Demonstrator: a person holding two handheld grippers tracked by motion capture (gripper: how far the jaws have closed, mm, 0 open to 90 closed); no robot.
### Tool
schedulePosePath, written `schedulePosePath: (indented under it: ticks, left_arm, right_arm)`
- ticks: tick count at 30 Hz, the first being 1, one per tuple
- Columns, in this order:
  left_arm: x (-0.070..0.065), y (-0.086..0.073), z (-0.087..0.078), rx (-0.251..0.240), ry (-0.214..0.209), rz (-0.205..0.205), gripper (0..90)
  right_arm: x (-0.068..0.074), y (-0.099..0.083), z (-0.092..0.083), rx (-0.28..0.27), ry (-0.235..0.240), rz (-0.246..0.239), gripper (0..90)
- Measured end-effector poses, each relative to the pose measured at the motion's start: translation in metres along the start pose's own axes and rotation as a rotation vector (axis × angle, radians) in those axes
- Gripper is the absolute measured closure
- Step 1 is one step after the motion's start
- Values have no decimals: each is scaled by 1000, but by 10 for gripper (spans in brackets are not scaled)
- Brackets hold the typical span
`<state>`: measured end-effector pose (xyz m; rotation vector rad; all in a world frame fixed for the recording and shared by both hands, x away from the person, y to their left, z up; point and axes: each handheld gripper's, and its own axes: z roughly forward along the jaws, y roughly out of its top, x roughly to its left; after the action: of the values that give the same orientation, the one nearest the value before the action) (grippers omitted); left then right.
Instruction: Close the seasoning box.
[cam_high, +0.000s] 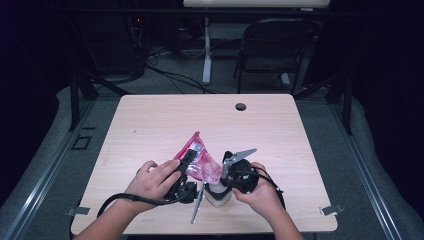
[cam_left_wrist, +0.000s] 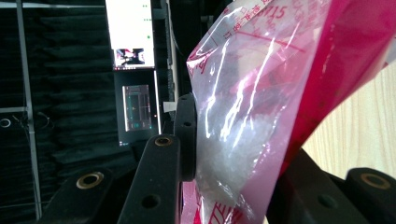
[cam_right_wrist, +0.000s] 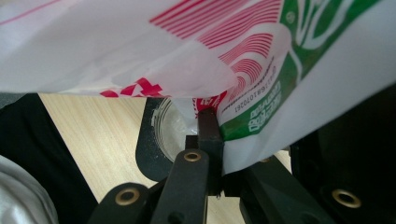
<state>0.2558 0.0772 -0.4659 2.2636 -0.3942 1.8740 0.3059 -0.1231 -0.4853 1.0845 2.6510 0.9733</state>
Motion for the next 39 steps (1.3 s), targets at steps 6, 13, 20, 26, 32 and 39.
schedulePosePath:
  ticks: [6,13,20,26,32,39]
  left_arm:
    - [1,1,-1,1,-1,6,753]
    - [4,3,-1,-2,1,5,753]
    - [5,5,-2,2,-1,6,753]
    - [6,4,-3,1,1,7,753]
    - [5,2,-3,4,0,0,753]
    - [6,-1,-3,8,4,-10,753]
  right_arm:
    - [0,0,0,4,1,-4,900]
    - [-1,0,-2,7,11,2,900]
    - [-1,0,-2,8,7,2,900]
    - [-1,0,-3,6,5,1,900]
    - [-1,1,-3,12,3,-6,900]
    - [0,1,-4,-6,5,4,900]
